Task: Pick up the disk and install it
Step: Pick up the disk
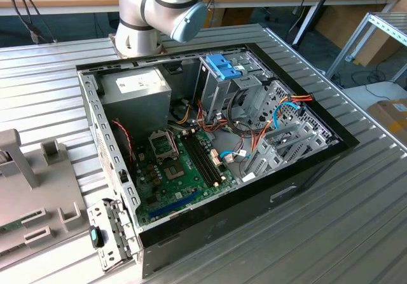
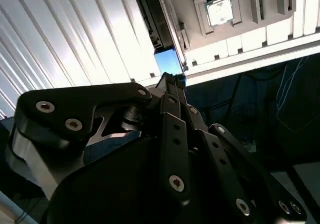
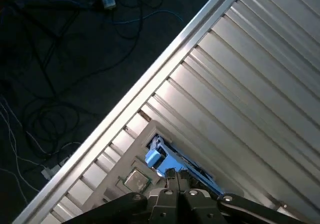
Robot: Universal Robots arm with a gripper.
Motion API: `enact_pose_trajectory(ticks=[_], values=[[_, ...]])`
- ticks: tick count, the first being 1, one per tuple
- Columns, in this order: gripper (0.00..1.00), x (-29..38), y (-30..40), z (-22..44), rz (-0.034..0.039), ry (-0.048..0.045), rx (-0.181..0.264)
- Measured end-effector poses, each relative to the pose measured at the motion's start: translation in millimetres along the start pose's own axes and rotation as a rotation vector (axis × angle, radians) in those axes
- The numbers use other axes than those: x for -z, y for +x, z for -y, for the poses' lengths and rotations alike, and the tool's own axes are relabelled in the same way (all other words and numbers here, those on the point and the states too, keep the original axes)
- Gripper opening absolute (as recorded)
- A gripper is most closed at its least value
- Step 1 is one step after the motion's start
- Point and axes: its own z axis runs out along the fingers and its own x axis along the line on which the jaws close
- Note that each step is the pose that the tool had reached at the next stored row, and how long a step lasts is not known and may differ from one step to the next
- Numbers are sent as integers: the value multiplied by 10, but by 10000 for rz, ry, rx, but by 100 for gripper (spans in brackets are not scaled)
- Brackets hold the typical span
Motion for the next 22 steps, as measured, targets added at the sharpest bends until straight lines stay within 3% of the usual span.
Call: enact_pose_trajectory(ticks=[5,6,8,15,17,20,22], values=[[11,-2,0,0,-77,-38,1812],[11,-3,0,0,-84,-42,1987],[11,-7,0,1,-123,-61,2891],[11,-17,0,0,-196,-96,4595],[11,-25,-1,0,-266,-97,5555],[11,-31,-1,0,-326,-92,6246],[11,-37,-1,0,-390,-87,7003]])
